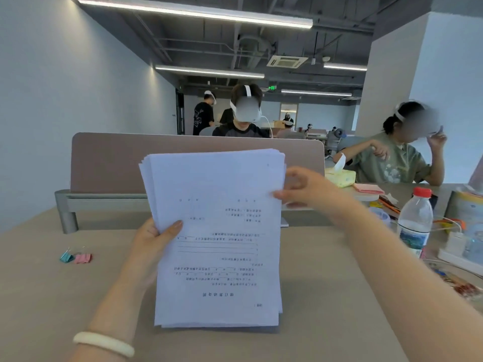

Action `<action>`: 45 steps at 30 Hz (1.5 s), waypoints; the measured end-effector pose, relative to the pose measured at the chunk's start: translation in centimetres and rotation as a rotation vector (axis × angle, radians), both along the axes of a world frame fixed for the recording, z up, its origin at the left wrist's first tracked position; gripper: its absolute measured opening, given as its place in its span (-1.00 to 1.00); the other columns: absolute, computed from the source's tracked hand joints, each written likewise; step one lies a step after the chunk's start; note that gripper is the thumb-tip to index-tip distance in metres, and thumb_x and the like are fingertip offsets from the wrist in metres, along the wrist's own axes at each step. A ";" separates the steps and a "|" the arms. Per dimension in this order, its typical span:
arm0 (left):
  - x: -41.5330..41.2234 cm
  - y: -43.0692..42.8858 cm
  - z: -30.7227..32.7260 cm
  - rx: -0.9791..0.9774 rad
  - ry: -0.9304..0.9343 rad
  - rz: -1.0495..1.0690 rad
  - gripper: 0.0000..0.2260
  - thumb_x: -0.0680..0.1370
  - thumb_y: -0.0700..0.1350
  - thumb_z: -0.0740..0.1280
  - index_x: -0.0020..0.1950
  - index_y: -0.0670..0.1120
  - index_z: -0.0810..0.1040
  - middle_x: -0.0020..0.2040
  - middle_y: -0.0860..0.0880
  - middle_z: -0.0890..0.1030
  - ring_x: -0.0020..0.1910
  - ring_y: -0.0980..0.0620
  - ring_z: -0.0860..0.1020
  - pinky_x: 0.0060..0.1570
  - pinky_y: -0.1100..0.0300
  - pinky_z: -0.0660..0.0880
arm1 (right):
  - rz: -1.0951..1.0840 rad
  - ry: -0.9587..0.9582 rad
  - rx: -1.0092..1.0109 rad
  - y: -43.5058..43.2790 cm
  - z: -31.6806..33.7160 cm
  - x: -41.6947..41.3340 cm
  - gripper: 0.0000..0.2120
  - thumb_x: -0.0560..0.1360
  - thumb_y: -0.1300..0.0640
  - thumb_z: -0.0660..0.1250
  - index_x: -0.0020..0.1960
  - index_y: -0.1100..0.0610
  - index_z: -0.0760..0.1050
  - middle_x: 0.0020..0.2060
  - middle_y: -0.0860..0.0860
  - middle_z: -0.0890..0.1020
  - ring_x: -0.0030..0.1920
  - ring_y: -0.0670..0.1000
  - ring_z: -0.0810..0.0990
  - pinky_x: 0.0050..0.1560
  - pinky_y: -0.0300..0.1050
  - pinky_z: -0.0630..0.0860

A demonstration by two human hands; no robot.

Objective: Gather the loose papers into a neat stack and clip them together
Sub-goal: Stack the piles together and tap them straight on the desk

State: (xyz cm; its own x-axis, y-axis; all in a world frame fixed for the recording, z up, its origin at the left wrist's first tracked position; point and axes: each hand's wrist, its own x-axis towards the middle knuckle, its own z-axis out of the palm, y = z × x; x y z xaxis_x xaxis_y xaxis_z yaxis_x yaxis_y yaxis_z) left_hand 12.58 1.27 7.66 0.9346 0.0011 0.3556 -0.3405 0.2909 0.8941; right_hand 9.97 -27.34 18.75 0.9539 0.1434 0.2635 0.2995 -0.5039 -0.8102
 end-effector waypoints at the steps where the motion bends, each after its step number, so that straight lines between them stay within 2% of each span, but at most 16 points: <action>1: 0.1 -0.2 0.0 -0.008 -0.003 0.007 -0.36 0.02 0.19 0.61 0.02 -0.02 0.63 0.01 -0.05 0.71 -0.07 -0.03 0.69 -0.24 0.14 0.62 | 0.060 0.043 0.128 0.3 -2.0 0.1 -0.77 0.47 0.13 0.40 0.10 -0.05 0.50 0.06 -0.07 0.68 0.05 -0.02 0.66 0.07 -0.12 0.59; 3: 0.1 -1.0 0.1 -0.007 0.000 0.041 -0.54 0.17 0.09 0.60 -0.01 -0.01 0.62 -0.03 -0.03 0.72 -0.10 -0.02 0.70 -0.25 0.14 0.62 | 0.115 0.045 0.294 1.8 -5.4 0.1 -0.81 0.54 0.11 0.30 0.14 -0.04 0.52 0.06 -0.11 0.68 0.06 -0.07 0.67 -0.01 -0.21 0.59; 6: -0.3 -1.8 1.0 0.061 -0.028 0.122 -0.82 0.47 -0.16 0.40 0.06 -0.03 0.58 -0.04 0.02 0.72 -0.05 -0.02 0.68 -0.13 0.07 0.60 | 0.009 -0.073 0.542 3.1 -7.5 0.4 -0.75 0.57 0.10 0.27 0.23 0.01 0.51 0.10 -0.09 0.68 0.08 -0.08 0.67 0.08 -0.11 0.56; 9: -0.7 -1.5 2.1 0.132 -0.078 0.118 -0.75 0.50 -0.15 0.38 0.17 -0.01 0.53 0.04 0.05 0.69 0.01 0.02 0.67 -0.01 0.04 0.57 | 0.038 -0.131 0.586 3.1 -6.9 0.5 -0.72 0.56 0.11 0.28 0.26 0.03 0.48 0.11 -0.12 0.67 0.08 -0.12 0.66 -0.04 -0.27 0.57; 13: -0.4 -1.2 2.1 0.241 -0.110 0.090 -0.47 0.37 -0.03 0.42 0.32 -0.02 0.40 0.16 0.03 0.64 0.09 0.03 0.64 0.04 0.03 0.57 | -0.005 -0.150 0.528 3.2 -7.0 0.8 -0.62 0.52 0.06 0.34 0.31 -0.02 0.38 0.15 -0.13 0.63 0.09 -0.15 0.64 -0.03 -0.25 0.55; 16: 0.1 -1.3 1.5 0.218 -0.100 0.129 -0.40 0.34 -0.05 0.46 0.34 -0.03 0.36 0.17 0.04 0.62 0.09 0.11 0.63 -0.03 0.17 0.58 | -0.026 -0.189 0.541 3.7 -7.3 0.7 -0.59 0.49 0.09 0.37 0.29 -0.04 0.34 0.11 -0.18 0.61 0.01 -0.27 0.63 -0.12 -0.36 0.55; 20: 0.3 -1.4 1.3 0.251 -0.163 0.157 -0.52 0.37 -0.01 0.45 0.27 0.00 0.45 0.09 0.10 0.67 0.07 0.14 0.64 -0.11 0.30 0.58 | -0.057 -0.273 0.509 4.2 -6.7 0.7 -0.52 0.45 0.04 0.41 0.27 -0.15 0.28 0.08 -0.27 0.57 0.07 -0.28 0.57 0.02 -0.27 0.51; 22: 0.1 -1.3 1.6 0.243 -0.186 0.204 -0.54 0.35 0.08 0.43 0.22 0.02 0.49 0.06 0.13 0.68 0.04 0.13 0.65 -0.10 0.24 0.60 | -0.051 -0.303 0.491 4.3 -6.0 0.7 -0.64 0.48 0.06 0.37 0.17 -0.18 0.31 0.00 -0.33 0.56 -0.05 -0.41 0.56 -0.11 -0.42 0.50; 25: -0.3 -1.6 2.2 0.262 -0.223 0.283 -0.74 0.48 -0.01 0.37 0.17 0.11 0.51 0.00 0.22 0.68 -0.01 0.21 0.65 -0.06 0.25 0.59 | -0.048 -0.344 0.388 4.7 -5.3 0.6 -0.81 0.57 0.11 0.25 0.06 -0.17 0.36 -0.07 -0.29 0.56 -0.16 -0.45 0.54 -0.23 -0.54 0.45; 29: -0.8 -3.0 2.2 0.273 -0.251 0.328 -0.74 0.55 -0.17 0.28 0.01 0.23 0.44 -0.18 0.43 0.62 -0.17 0.43 0.60 -0.29 0.55 0.46 | -0.119 -0.337 0.485 4.2 -5.7 0.9 -0.83 0.58 0.14 0.22 0.03 -0.14 0.34 -0.11 -0.27 0.56 -0.18 -0.37 0.57 -0.19 -0.38 0.49; 32: -0.6 -3.3 1.8 0.280 -0.219 0.326 -0.78 0.55 -0.16 0.29 0.03 0.20 0.48 -0.16 0.39 0.64 -0.16 0.39 0.61 -0.27 0.50 0.49 | -0.079 -0.204 0.485 3.3 -7.6 1.2 -0.71 0.54 0.15 0.30 0.23 -0.02 0.34 0.04 -0.20 0.59 -0.05 -0.35 0.60 -0.08 -0.39 0.54; 34: -0.3 -2.9 1.2 0.300 -0.152 0.269 -0.79 0.54 -0.10 0.31 0.15 0.09 0.52 -0.03 0.25 0.67 -0.07 0.27 0.64 -0.16 0.35 0.57 | -0.090 -0.089 0.426 3.4 -9.3 1.3 -0.67 0.56 0.14 0.28 0.31 0.00 0.37 0.18 -0.09 0.58 0.14 -0.15 0.59 0.15 -0.15 0.53; 36: -0.2 -2.8 0.5 0.344 -0.081 0.229 -0.77 0.53 -0.07 0.32 0.19 0.05 0.53 0.01 0.18 0.68 0.01 0.18 0.64 -0.08 0.26 0.58 | -0.111 -0.041 0.428 3.8 -10.2 1.3 -0.68 0.59 0.17 0.22 0.34 0.04 0.38 0.21 -0.06 0.58 0.20 -0.05 0.57 0.24 -0.05 0.48; 41: -1.0 -3.5 1.7 0.300 -0.130 0.326 -0.77 0.56 -0.06 0.28 0.21 0.04 0.52 0.04 0.20 0.64 0.00 0.25 0.62 -0.05 0.27 0.52 | -0.155 -0.142 0.462 4.4 -8.8 1.2 -0.81 0.61 0.20 0.18 0.20 0.04 0.39 0.07 -0.11 0.58 0.15 -0.05 0.56 0.08 -0.20 0.46; 43: -1.2 -3.6 2.2 0.320 -0.160 0.325 -0.76 0.56 -0.05 0.28 0.22 0.03 0.50 0.02 0.23 0.63 -0.05 0.36 0.60 -0.09 0.37 0.51 | -0.157 -0.188 0.453 4.3 -8.3 1.1 -0.83 0.60 0.18 0.19 0.17 0.02 0.39 0.03 -0.16 0.59 0.12 -0.07 0.56 0.10 -0.16 0.46; 45: -1.2 -3.6 2.3 0.333 -0.173 0.313 -0.71 0.52 0.01 0.34 0.23 0.03 0.50 0.03 0.21 0.64 -0.01 0.34 0.60 -0.05 0.32 0.53 | -0.122 -0.204 0.432 4.4 -8.2 1.0 -0.80 0.60 0.17 0.20 0.20 0.01 0.40 0.07 -0.15 0.60 0.12 -0.10 0.57 0.14 -0.13 0.48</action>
